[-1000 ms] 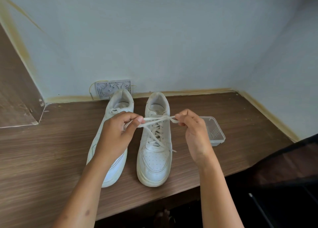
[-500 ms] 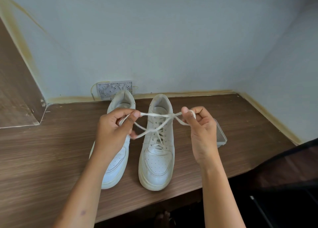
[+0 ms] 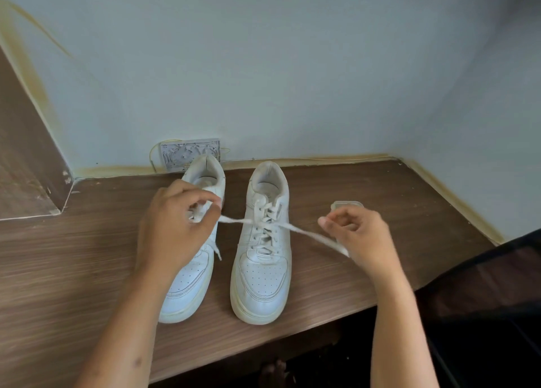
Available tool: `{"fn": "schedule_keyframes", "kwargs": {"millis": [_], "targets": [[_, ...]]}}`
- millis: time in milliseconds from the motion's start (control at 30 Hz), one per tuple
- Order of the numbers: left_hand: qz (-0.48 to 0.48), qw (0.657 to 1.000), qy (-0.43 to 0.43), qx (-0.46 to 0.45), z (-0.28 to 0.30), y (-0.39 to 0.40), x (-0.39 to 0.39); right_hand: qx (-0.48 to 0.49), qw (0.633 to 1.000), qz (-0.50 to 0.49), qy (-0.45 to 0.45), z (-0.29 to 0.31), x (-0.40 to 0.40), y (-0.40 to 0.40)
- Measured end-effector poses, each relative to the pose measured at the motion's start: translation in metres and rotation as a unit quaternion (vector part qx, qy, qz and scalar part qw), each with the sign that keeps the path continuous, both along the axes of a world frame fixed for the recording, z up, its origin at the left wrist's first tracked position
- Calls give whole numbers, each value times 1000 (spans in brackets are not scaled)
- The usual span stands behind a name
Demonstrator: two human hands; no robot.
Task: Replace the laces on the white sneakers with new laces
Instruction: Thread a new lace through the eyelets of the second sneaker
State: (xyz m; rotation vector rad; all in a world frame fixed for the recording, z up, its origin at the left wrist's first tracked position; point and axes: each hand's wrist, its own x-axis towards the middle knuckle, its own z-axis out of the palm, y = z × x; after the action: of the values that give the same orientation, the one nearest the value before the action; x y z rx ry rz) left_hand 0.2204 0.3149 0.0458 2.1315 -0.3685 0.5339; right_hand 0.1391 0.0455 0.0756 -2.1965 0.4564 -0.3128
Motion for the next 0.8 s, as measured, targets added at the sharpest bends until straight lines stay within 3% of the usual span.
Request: {"fn": "schedule_keyframes", "kwargs": {"millis": [67,200,267,367,567,800], "targets": [[-22,998,-34,41,-1,-9,0,-31,999,10,4,-3,3,13],[-97,989,-28,109,-10,-33,0,20,992,121,12,-13,16,38],[-99,988,-12,118,-17,-40,0,-13,989,139,43,-23,21,44],[-92,989,-35,111,-19,-47,3,-22,990,140,4,-33,28,47],[-98,993,-55,48,-7,-44,21,73,984,52,-154,-15,33,39],[-52,996,-49,49,-8,-47,46,56,981,-65,-172,-32,44,34]]}}
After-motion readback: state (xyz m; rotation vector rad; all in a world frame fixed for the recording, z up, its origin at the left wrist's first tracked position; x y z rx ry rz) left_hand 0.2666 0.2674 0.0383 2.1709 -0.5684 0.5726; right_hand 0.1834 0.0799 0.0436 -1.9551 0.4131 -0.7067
